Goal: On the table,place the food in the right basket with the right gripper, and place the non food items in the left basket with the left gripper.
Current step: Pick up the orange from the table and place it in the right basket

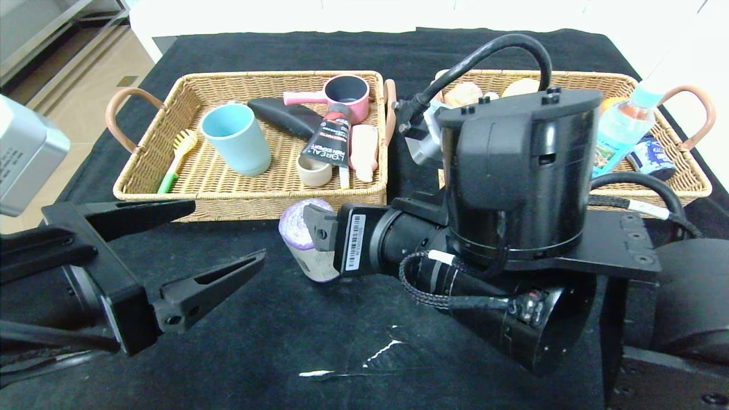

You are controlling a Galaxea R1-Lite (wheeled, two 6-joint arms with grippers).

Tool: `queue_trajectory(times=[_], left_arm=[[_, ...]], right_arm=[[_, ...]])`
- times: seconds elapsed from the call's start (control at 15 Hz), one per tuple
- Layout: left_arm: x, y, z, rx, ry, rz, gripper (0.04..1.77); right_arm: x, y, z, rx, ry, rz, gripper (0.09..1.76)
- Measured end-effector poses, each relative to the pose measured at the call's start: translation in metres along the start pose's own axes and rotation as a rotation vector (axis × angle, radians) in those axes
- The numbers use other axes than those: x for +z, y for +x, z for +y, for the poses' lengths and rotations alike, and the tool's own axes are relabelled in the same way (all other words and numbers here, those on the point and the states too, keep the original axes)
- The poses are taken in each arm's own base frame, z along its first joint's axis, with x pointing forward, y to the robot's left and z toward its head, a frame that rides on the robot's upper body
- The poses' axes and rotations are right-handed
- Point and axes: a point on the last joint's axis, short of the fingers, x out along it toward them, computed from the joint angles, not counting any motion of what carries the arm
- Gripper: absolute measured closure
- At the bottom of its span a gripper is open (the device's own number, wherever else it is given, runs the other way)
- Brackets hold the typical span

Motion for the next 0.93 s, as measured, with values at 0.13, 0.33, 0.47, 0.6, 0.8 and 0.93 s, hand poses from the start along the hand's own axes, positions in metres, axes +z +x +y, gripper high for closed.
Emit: queue_trajectory(times=[0.13,0.33,0.47,0.6,0.8,0.93], left_arm=[[0.0,0.0,0.0,0.0,0.001,0.001,0.09],[-0.001,0.0,0.0,-0.002,0.002,0.002,0.09],[-0.001,0.001,0.0,-0.003,0.002,0.003,0.09],[-0.001,0.001,0.0,-0.004,0.002,0.003,0.09],[-0.001,0.001,0.0,-0.004,0.007,0.003,0.09],[-0.001,0.001,0.0,-0.005,0.007,0.005,0.09]], right_arm=[[0.007,-0.002,-0.006,-0.029,-0.021,-0.032,0.16],[0.018,0.002,-0.022,-0.062,-0.055,-0.103,0.15],[0.018,0.004,-0.033,-0.099,-0.129,-0.101,0.15],[0.013,0.007,-0.042,-0.153,-0.188,-0.089,0.15],[0.004,0.014,-0.047,-0.188,-0.244,-0.127,0.15],[-0.006,0.021,-0.051,-0.184,-0.291,-0.163,0.15]])
